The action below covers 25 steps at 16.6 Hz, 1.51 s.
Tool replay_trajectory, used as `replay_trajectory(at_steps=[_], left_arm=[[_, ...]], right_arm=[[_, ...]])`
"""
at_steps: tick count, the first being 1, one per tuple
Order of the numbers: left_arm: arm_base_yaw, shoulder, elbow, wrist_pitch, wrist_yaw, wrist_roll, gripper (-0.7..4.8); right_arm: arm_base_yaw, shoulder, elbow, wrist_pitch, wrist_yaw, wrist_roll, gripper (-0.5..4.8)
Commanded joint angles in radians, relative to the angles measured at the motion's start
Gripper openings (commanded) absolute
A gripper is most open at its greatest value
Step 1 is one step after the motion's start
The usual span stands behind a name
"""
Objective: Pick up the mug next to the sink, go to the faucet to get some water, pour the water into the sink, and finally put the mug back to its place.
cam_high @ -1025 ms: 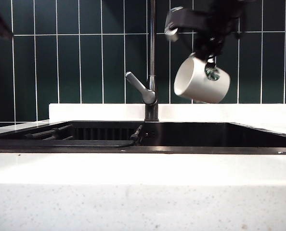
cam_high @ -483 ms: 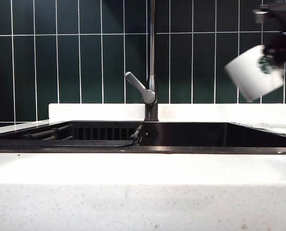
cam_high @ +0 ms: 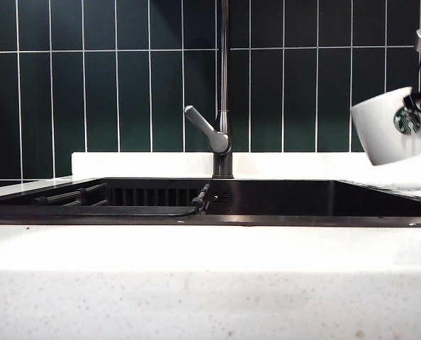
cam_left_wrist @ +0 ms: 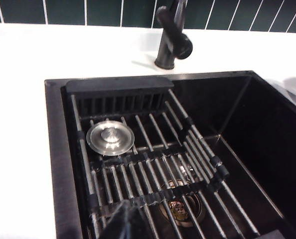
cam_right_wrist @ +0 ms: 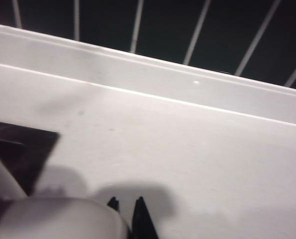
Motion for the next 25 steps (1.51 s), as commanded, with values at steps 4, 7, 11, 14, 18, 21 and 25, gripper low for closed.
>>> replay_trajectory(at_steps=[4,7,11,14,18,21,25], left_arm=[[0.001,0.0,0.002,0.018,0.002,-0.003,-0.06],[0.001,0.0,0.002,0.017,0.002,-0.003,-0.06],[0.001,0.0,0.002,0.017,0.002,-0.003,-0.06],[0.001,0.0,0.002,0.017,0.002,-0.003,-0.06],[0.001,0.0,0.002,0.017,0.002,-0.003,-0.06],[0.001,0.0,0.002,0.017,0.002,-0.002,-0.06],[0.001,0.0,0.002,0.017,0.006,-0.002,-0.06]], right_arm=[[-0.034,0.007,-0.045,0.158,0.086,0.13,-0.01],[-0.038,0.026,-0.045,0.158,0.085,0.203,-0.01],[-0.037,0.042,-0.045,0.163,0.089,0.209,-0.01],[-0.039,0.063,-0.045,0.142,0.088,0.21,-0.01],[-0.036,0.079,-0.045,0.134,0.085,0.22,-0.01],[-0.037,0.079,-0.045,0.129,0.085,0.22,-0.01],[-0.037,0.079,-0.045,0.069,0.085,0.22,0.53]])
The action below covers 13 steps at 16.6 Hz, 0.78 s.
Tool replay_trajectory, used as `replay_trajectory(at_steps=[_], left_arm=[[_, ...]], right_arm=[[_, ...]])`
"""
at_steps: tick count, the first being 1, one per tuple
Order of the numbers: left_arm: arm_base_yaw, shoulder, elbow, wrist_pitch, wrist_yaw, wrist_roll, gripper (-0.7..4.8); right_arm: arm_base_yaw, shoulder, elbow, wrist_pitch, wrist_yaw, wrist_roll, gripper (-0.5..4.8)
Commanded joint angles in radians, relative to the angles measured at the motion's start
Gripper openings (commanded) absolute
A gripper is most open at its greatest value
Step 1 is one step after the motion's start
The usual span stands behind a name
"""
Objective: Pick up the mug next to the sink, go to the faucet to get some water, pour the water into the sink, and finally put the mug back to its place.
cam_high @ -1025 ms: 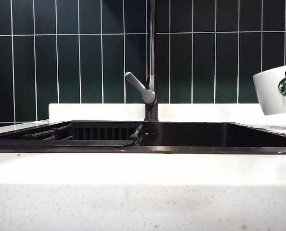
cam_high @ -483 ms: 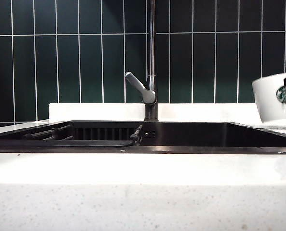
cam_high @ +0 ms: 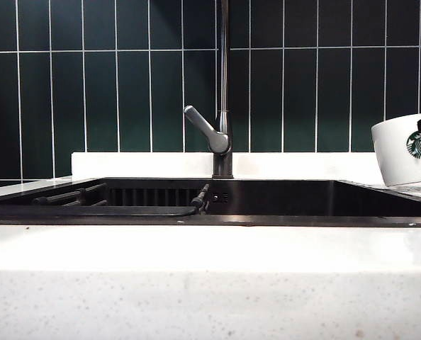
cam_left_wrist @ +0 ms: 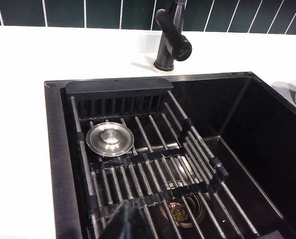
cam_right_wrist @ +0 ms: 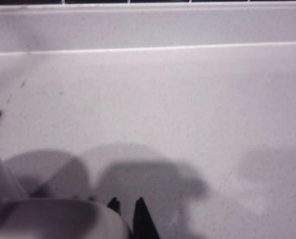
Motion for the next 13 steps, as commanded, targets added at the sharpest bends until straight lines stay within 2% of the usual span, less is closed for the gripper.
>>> replay_trajectory(at_steps=[1,6,9,13], left_arm=[[0.001,0.0,0.002,0.015,0.006,-0.002,-0.06],[0.001,0.0,0.002,0.015,0.006,-0.002,-0.06],[0.001,0.0,0.002,0.015,0.006,0.001,-0.06],[0.001,0.0,0.002,0.013,0.006,0.001,-0.06]], right_arm=[[0.001,-0.01,0.009,-0.007,-0.005,0.015,0.54],[0.002,-0.021,0.009,-0.103,-0.005,0.015,0.55],[0.001,-0.037,0.009,-0.168,-0.005,0.015,1.26],[0.001,-0.063,0.009,-0.234,-0.005,0.015,1.27]])
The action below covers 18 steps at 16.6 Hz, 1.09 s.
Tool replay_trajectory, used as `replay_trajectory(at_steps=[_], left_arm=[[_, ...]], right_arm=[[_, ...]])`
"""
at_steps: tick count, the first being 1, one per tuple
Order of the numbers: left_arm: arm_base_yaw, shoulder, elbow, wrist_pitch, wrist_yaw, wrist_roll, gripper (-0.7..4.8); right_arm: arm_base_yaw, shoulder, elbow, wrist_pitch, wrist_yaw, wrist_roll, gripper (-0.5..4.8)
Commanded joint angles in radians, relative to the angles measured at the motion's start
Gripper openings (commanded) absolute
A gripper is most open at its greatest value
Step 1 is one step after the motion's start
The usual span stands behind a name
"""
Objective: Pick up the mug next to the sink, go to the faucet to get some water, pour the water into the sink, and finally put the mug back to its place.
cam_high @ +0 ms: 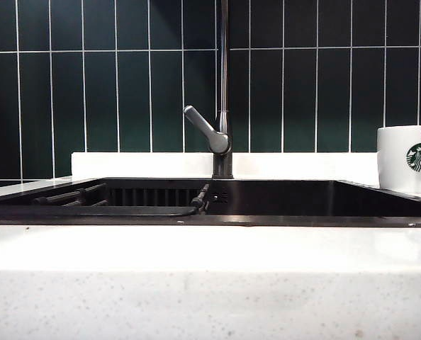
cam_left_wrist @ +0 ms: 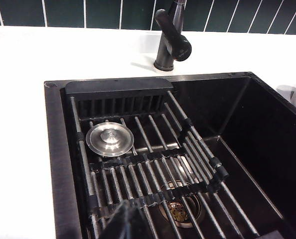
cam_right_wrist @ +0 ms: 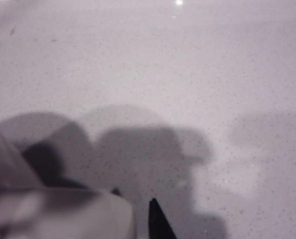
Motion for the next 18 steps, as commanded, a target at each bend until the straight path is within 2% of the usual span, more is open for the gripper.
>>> replay_trajectory(at_steps=[1,9,14,18], left_arm=[[0.001,0.0,0.001,0.013,0.005,0.001,-0.06],[0.001,0.0,0.001,0.012,0.031,-0.003,-0.06],[0.001,0.003,0.0,0.007,0.031,0.002,-0.03],[0.001,0.022,0.0,-0.06,0.031,0.0,-0.03]], right_arm=[[0.001,-0.031,0.006,-0.047,-0.002,0.004,1.27],[0.001,-0.19,0.006,-0.21,0.002,0.004,1.25],[0.002,-0.32,0.006,-0.369,0.003,0.004,1.03],[0.051,-0.481,-0.015,-0.461,0.002,0.004,0.8]])
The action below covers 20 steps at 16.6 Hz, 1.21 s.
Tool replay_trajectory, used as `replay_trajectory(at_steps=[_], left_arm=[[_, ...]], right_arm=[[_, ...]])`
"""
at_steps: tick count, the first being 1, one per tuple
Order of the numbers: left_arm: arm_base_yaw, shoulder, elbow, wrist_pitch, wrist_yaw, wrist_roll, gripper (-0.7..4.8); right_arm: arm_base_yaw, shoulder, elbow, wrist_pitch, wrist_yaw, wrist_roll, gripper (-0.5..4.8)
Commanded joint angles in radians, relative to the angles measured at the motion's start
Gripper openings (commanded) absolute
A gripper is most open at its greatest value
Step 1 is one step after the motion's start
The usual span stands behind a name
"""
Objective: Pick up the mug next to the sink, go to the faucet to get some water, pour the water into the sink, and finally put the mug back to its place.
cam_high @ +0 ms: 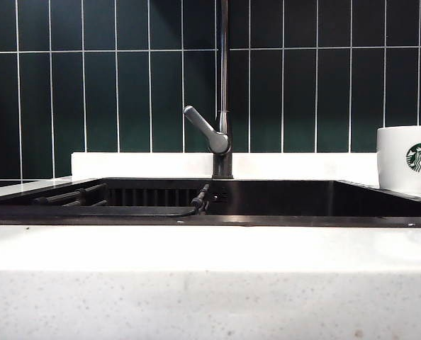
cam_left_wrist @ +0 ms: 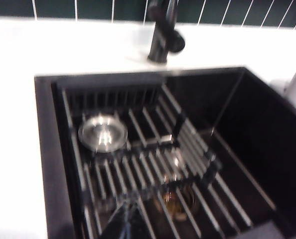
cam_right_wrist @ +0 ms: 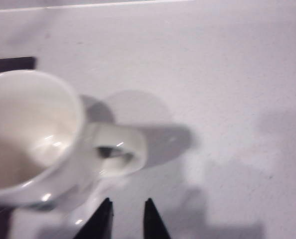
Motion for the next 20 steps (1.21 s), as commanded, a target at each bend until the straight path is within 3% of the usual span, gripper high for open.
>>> replay_trajectory(at_steps=[1,4,10,20], left_arm=[[0.001,0.003,0.0,-0.056,-0.002,0.002,-0.04],[0.001,0.003,0.0,-0.049,-0.002,0.005,-0.04],[0.001,-0.004,-0.02,0.011,0.002,0.004,-0.04],[-0.011,-0.158,-0.025,-0.032,-0.029,0.0,-0.04]], right_arm=[[0.05,-0.135,-0.025,-0.044,0.0,0.003,0.78],[0.119,-0.33,-0.082,-0.072,-0.003,0.006,0.41],[0.244,-0.663,-0.168,-0.151,-0.001,0.006,0.39],[0.254,-0.978,-0.205,-0.356,0.0,0.006,0.19]])
